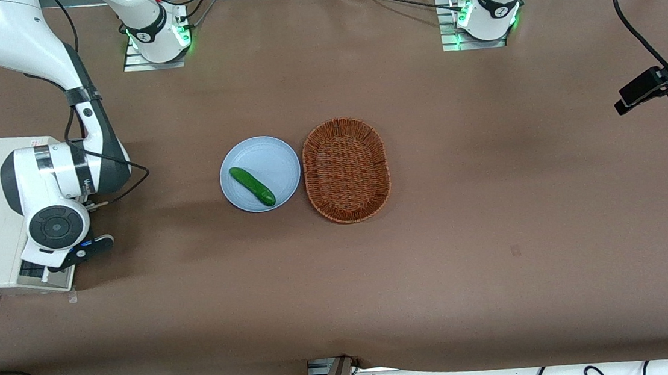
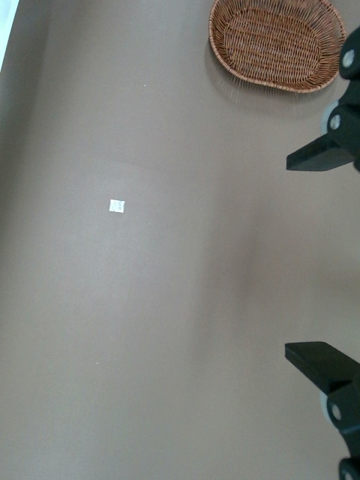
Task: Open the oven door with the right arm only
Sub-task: 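Pull the handle with the right gripper, swinging the door down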
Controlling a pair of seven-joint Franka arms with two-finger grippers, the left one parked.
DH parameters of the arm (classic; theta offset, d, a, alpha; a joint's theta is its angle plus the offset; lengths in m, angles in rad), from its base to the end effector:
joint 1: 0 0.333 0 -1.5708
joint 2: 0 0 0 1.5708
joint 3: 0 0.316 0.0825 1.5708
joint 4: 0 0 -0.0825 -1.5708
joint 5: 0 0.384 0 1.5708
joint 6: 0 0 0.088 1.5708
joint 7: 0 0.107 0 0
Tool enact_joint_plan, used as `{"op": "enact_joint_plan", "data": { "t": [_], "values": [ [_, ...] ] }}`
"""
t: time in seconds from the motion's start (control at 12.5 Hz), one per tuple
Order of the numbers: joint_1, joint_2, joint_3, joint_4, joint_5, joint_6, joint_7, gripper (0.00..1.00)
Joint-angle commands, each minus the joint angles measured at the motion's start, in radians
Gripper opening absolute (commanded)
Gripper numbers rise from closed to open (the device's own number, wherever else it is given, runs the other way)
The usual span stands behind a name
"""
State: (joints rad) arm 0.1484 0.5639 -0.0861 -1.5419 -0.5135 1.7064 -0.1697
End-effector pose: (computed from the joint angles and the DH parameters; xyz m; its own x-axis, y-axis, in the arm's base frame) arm 0.6584 0.0025 0.3121 0.8409 0.2550 -0.4773 0.4619 -0.7978 0.3876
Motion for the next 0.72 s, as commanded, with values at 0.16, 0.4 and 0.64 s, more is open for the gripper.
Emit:
{"op": "enact_joint_plan", "data": {
  "t": [0.16,0.4,0.64],
  "values": [
    [-0.036,0.105,-0.006,-0.018,0.052,0.120,0.016,0.00],
    [-0.038,0.122,-0.007,-0.020,0.066,0.145,0.016,0.00],
    [-0.043,0.136,-0.006,-0.020,0.067,0.156,0.016,0.00]
  ]
}}
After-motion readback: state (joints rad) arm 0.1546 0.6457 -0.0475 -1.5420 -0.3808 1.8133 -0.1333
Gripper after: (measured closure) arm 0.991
